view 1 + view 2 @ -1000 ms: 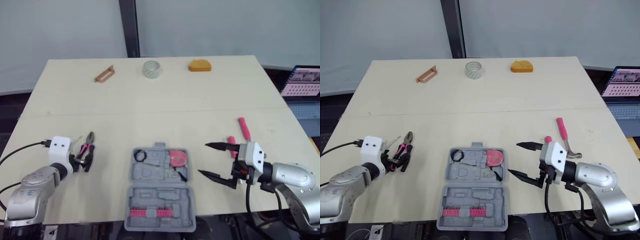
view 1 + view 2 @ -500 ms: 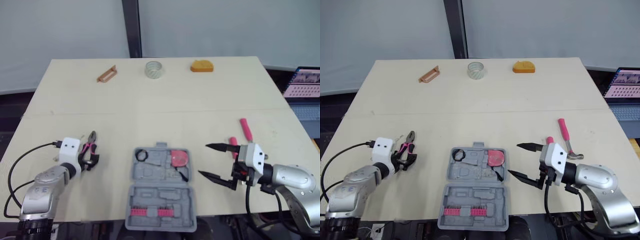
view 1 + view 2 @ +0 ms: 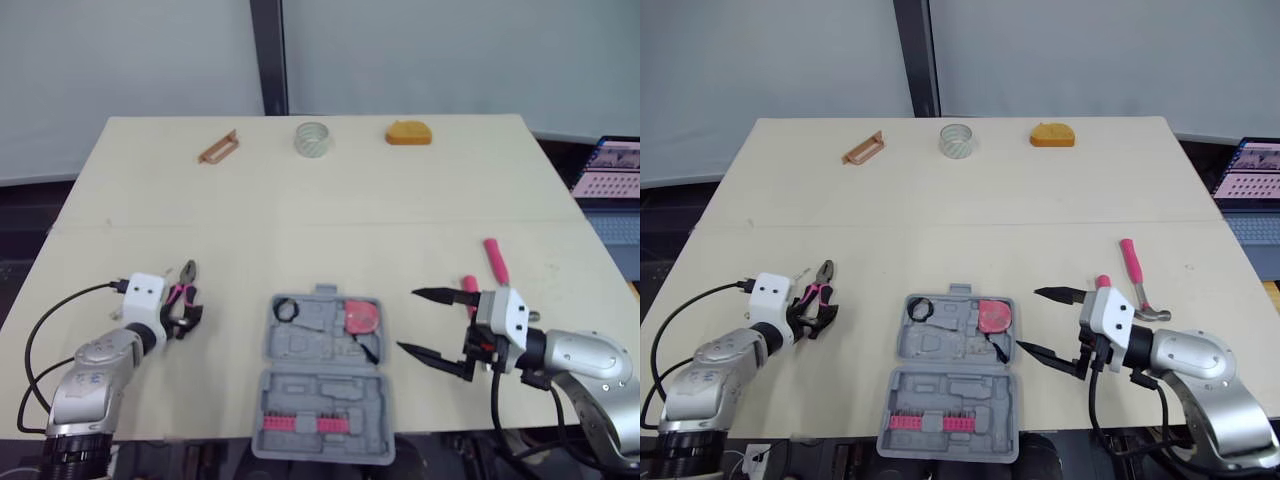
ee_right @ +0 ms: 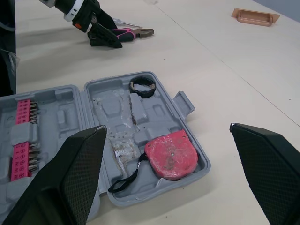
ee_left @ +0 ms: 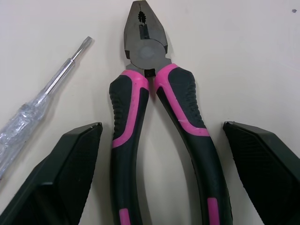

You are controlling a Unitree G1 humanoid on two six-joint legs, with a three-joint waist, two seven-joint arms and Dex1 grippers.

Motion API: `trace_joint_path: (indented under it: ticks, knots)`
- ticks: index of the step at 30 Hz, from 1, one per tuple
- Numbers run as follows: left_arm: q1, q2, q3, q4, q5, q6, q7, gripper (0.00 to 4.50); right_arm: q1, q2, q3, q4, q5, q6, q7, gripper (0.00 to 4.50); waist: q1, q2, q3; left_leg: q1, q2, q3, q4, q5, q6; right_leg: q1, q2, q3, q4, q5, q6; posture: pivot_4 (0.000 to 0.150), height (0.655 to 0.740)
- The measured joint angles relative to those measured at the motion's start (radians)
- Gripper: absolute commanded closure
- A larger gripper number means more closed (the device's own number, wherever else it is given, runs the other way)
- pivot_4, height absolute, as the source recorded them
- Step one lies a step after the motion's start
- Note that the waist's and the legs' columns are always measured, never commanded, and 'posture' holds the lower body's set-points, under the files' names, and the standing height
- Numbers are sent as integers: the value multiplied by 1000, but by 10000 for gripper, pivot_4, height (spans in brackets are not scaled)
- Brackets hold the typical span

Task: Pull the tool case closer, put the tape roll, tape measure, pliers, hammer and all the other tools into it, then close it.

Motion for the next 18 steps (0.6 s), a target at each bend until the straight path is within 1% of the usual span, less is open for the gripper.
trace_joint_path:
  ticks: [1,2,12,15,18]
  knots:
    - [-2,1,-2,2,2,-4,-3,17645,0,0,0,0,-2,0,0,0,-1,0,0,0,0,0,0,0,0,0,0,0,0,0,0,1500,7400]
    - [-3,1,-4,5,6,-8,-4,17998,0,0,0,0,-3,0,0,0,-2,0,0,0,0,0,0,0,0,0,0,0,0,0,0,1500,7400]
    - [-7,19,-10,29,17,-38,-32,17999,3,0,0,1,-5,0,-9,0,-4,0,0,0,0,0,0,0,0,0,0,0,0,0,0,1500,7400]
    - [19,90,-18,18,27,-46,-84,17999,4,1,0,1,-5,0,-9,0,-7,0,0,0,0,0,-1,0,0,0,0,0,0,0,0,1500,7400]
    - [60,197,-16,-41,19,-61,-204,17999,8,4,0,1,-4,-1,-9,0,-18,-1,1,-2,0,1,-2,0,0,-3,0,0,-1,0,0,1500,7400]
